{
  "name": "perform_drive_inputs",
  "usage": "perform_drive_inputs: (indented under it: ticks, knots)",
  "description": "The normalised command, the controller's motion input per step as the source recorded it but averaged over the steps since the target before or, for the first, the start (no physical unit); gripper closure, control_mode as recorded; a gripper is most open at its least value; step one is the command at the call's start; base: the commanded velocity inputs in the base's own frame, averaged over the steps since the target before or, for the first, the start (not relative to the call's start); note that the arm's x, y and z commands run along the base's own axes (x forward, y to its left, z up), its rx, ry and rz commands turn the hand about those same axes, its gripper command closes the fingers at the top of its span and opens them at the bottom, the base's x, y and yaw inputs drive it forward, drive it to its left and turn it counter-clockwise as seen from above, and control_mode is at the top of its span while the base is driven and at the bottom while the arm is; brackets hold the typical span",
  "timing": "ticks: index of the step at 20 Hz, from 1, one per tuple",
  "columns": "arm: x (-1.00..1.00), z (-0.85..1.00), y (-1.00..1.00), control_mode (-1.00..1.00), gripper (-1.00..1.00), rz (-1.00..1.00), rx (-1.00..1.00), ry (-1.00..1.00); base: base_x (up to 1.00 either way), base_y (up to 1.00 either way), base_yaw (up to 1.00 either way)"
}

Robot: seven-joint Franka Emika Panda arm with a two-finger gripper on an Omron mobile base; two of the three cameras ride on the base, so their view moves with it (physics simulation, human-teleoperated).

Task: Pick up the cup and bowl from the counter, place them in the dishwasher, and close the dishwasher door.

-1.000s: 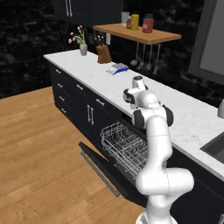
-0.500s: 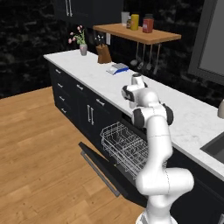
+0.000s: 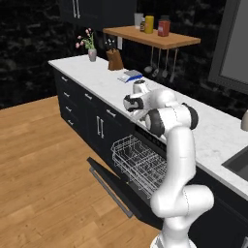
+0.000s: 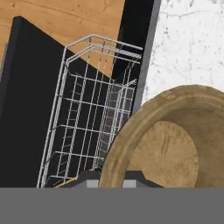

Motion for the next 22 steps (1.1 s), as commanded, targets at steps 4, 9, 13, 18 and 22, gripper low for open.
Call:
perform_drive_inputs:
  ticks: [4,9,13,18,22]
  knots:
    - [-1.00,0.02,0.94,-1.00,1.00,0.00,0.00,-0.11,0.00,0.00,0.00]
    - [-1.00,-0.01,0.59,-1.00,1.00,0.00,0.00,-0.03,0.00,0.00,0.00]
    - [-0.76,-0.78,0.04,-1.00,1.00,-0.02,0.00,0.09,0.00,0.00,0.00]
    - [-0.05,-1.00,0.08,-1.00,1.00,-0.02,0.00,0.07,0.00,0.00,0.00]
    - [0.08,-1.00,0.13,-1.00,1.00,-0.02,0.00,0.00,0.00,0.00,0.00]
